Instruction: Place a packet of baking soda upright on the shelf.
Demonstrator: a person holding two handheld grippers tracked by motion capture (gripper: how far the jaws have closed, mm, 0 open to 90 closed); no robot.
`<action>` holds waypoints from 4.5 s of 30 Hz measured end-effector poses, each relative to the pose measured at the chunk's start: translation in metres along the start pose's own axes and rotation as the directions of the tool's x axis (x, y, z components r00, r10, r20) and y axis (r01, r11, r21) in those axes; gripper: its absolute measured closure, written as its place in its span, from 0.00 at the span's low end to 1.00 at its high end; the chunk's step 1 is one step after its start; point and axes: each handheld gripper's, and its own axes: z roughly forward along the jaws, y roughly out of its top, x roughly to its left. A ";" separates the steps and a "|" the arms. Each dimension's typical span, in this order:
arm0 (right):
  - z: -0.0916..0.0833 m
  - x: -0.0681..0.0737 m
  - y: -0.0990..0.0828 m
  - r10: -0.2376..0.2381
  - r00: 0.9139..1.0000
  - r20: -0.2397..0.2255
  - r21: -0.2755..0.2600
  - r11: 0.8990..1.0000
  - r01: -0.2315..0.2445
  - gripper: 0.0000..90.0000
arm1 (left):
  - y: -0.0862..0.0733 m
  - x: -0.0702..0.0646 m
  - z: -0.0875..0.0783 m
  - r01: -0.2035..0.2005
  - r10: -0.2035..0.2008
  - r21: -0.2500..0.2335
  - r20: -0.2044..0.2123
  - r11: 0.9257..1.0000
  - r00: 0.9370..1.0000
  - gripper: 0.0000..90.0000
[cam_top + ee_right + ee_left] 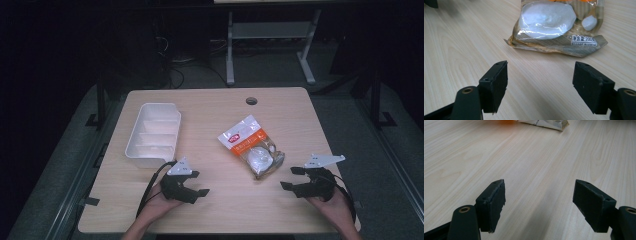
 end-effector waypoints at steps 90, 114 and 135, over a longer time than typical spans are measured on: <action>0.025 -0.031 0.061 0.023 1.000 0.000 -0.150 0.988 -0.023 0.35 | 0.123 0.020 0.046 0.199 -0.176 -0.179 0.139 0.963 0.975 1.00; 0.043 0.006 0.078 -0.157 0.970 -0.184 -0.168 0.978 0.127 0.92 | 0.119 0.008 0.009 0.067 -0.041 -0.166 0.155 0.984 0.987 1.00; 0.022 0.008 0.079 -0.102 0.981 -0.166 -0.142 0.987 0.079 1.00 | 0.082 0.021 0.000 0.077 -0.069 -0.143 0.061 0.987 0.996 0.73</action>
